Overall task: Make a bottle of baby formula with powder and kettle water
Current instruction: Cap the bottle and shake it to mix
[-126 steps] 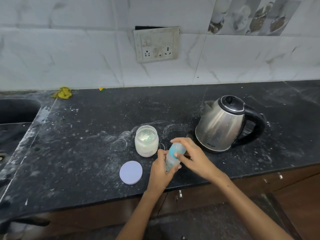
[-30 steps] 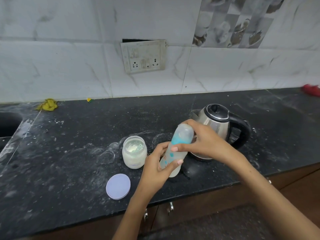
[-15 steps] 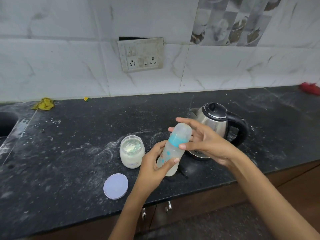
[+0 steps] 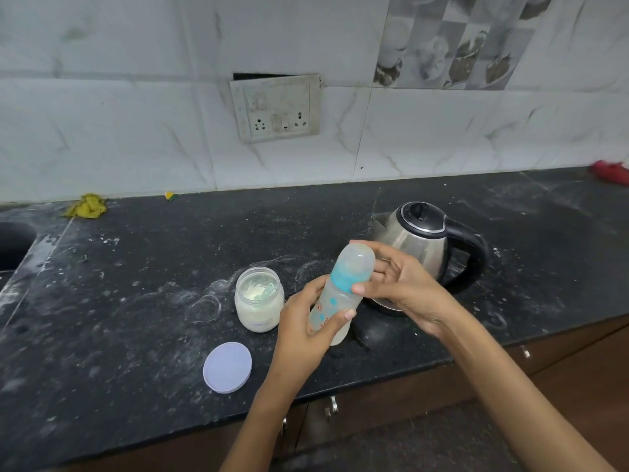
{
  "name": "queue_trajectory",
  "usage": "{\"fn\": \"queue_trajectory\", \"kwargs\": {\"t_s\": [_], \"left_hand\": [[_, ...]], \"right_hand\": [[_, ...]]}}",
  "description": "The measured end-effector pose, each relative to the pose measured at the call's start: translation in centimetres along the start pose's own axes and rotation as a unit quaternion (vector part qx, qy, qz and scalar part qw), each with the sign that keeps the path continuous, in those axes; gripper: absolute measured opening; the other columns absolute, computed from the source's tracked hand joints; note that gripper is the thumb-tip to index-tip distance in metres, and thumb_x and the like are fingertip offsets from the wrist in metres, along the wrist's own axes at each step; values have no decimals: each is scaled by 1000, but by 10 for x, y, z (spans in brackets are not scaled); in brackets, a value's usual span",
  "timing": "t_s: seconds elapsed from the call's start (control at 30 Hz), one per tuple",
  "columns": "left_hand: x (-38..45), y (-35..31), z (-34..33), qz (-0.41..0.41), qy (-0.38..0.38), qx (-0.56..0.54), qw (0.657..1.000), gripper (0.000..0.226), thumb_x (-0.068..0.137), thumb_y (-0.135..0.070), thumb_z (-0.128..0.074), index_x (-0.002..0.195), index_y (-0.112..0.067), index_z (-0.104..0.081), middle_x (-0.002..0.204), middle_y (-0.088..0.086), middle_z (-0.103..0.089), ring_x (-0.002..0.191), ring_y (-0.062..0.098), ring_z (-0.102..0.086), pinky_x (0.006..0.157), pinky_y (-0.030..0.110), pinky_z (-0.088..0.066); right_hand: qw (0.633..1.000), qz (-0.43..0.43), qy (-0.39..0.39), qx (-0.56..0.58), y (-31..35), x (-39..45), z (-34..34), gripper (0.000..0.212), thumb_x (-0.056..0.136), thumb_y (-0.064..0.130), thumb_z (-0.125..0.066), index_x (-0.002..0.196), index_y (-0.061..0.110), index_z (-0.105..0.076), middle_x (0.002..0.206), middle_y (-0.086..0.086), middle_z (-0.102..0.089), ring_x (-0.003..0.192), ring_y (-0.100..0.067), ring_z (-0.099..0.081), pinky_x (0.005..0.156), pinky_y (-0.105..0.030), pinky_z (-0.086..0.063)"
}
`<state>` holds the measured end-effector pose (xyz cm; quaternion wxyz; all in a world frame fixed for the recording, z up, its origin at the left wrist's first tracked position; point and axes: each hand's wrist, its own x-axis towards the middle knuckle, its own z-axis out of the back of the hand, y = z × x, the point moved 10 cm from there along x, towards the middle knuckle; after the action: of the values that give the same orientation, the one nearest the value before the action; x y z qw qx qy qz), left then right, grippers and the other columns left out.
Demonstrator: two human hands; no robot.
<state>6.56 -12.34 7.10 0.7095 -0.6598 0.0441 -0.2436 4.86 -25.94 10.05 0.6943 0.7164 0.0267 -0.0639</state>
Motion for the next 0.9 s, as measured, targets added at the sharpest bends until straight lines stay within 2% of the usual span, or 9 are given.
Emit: {"fn": "queue_trajectory", "kwargs": {"t_s": [0.1,0.2,0.3,0.4,0.47,0.53,0.7,0.77,0.9], "left_hand": [[-1,-3,-8,-4,1,-1,1000,43,82,-30,-71,122,-27,-59,115,-16,-67,112,6,-61,94,23,-49],[1,0,-8,5,11,-25,1000,44,82,-23,-72,124,-26,-58,116,-13,-68,112,7,-62,92,22,-49],[1,7,-6,17,17,-30,999,45,81,-26,-72,124,-26,-58,117,-12,-68,114,9,-61,96,30,-50],[-1,7,-10,20,16,-28,999,43,81,-29,-72,121,-30,-59,116,-13,-68,112,8,-62,94,29,-51],[-2,9,-14,30,21,-41,998,43,81,-28,-71,123,-27,-59,117,-12,-68,113,9,-62,95,30,-51],[-1,11,-15,42,40,-60,997,43,82,-22,-72,124,-23,-59,119,-9,-68,114,10,-62,96,29,-50],[-4,11,-19,96,151,-153,972,38,85,-12,-65,123,-13,-62,116,3,-71,112,18,-65,89,23,-51],[-4,11,-20,103,165,-163,967,37,86,-13,-64,123,-11,-62,116,7,-71,111,21,-65,90,26,-52],[-1,13,-14,109,89,-135,981,40,82,-21,-72,120,-14,-63,112,1,-72,109,15,-67,94,28,-52]], "right_hand": [[984,16,-99,-150,-4,0,8,54,64,25,-90,111,19,-64,105,0,-73,99,-14,-69,79,-23,-57],[998,-5,-5,-65,-8,-1,-2,59,74,13,-82,127,18,-57,121,-4,-68,115,-18,-64,97,-31,-53],[998,-6,57,28,1,-7,-3,55,80,-2,-68,132,9,-53,126,-11,-67,115,-22,-65,97,-29,-53],[999,-7,-15,-47,-7,-1,6,56,70,7,-80,121,9,-60,115,-8,-72,107,-22,-68,87,-25,-56],[992,-2,-66,-110,-9,1,11,54,69,15,-85,117,13,-62,112,-5,-72,107,-21,-68,90,-29,-57],[994,3,-28,-108,-7,-1,7,56,73,13,-82,123,16,-59,121,-5,-68,115,-19,-64,98,-32,-53],[990,6,137,21,1,-13,-16,67,85,-15,-58,145,9,-38,140,-16,-56,132,-27,-52,108,-39,-44],[991,16,124,38,1,-9,-16,65,83,-15,-58,142,5,-42,135,-23,-57,129,-32,-54,105,-41,-47],[999,30,11,-8,-4,1,-8,59,81,-4,-72,135,7,-51,125,-17,-66,113,-24,-65,96,-35,-53]]}}
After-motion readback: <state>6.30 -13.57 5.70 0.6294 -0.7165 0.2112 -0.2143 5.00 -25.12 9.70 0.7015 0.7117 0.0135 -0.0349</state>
